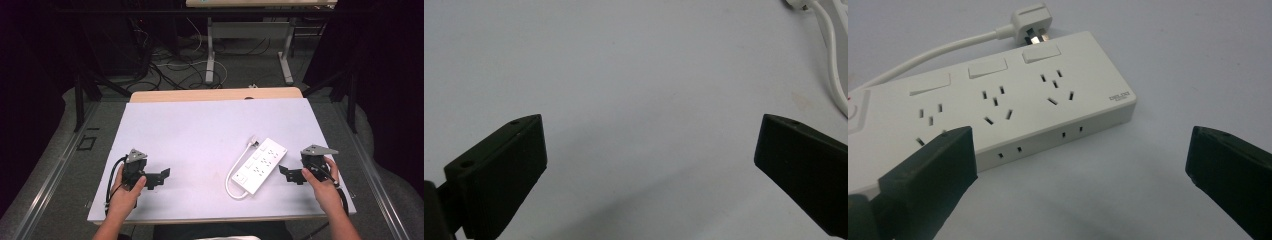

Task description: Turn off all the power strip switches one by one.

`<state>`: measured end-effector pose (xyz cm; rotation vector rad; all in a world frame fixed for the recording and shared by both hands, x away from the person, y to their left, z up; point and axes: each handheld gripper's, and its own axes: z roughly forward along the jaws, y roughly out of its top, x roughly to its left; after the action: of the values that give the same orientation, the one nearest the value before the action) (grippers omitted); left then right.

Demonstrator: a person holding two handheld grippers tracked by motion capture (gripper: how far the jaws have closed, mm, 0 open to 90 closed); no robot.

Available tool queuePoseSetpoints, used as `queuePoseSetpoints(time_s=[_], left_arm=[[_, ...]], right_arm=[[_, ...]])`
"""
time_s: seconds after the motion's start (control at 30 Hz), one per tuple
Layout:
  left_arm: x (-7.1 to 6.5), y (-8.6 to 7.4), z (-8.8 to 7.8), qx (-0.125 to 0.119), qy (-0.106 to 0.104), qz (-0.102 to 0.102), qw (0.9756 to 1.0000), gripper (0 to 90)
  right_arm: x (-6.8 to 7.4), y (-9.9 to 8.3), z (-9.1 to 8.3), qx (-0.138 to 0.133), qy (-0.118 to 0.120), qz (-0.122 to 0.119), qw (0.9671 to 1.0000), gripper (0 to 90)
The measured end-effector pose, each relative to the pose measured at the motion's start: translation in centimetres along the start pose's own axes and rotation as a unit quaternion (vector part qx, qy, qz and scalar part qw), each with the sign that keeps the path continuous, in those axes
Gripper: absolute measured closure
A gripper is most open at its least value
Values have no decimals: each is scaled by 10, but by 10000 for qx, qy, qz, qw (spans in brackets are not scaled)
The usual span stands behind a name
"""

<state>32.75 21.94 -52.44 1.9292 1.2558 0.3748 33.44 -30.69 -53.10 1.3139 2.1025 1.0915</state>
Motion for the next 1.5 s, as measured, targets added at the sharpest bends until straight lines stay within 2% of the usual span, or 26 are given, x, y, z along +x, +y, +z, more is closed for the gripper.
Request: queuePoseSetpoints(time_s=[0.23, 0.33, 0.4, 0.57, 0.7, 0.87, 0.97, 1.17, 1.5], left_arm=[[1, -1, 1, 7, -1, -2, 10000, 4], [1, -1, 1, 7, 1, 2, 10000, 4], [2, -1, 1, 27, 16, 41, 10000, 4], [2, -1, 1, 24, 14, 2, 10000, 4], [3, -2, 2, 29, 21, -18, 10000, 4], [4, -2, 3, 28, 38, -32, 10000, 5], [4, -3, 3, 37, 42, -33, 10000, 4], [5, -3, 4, 31, 66, -59, 10000, 5], [8, -4, 4, 48, 86, -70, 9999, 4]], right_arm=[[-8, -11, -1, 31, -3, 162, 9999, 0], [-12, -15, -1, -10, -136, 146, 9998, 0], [-13, -17, -2, -10, -180, 249, 9995, 0], [-16, -22, -2, -28, -193, 350, 9992, 0], [-21, -24, -2, 30, -269, 346, 9990, 0], [-24, -27, -2, 136, -276, 460, 9985, 0], [-25, -28, -1, 162, -340, 401, 9985, 0], [-26, -30, -2, 248, -495, 435, 9975, 0], [-26, -31, -1, 268, -504, 473, 9972, 0]])
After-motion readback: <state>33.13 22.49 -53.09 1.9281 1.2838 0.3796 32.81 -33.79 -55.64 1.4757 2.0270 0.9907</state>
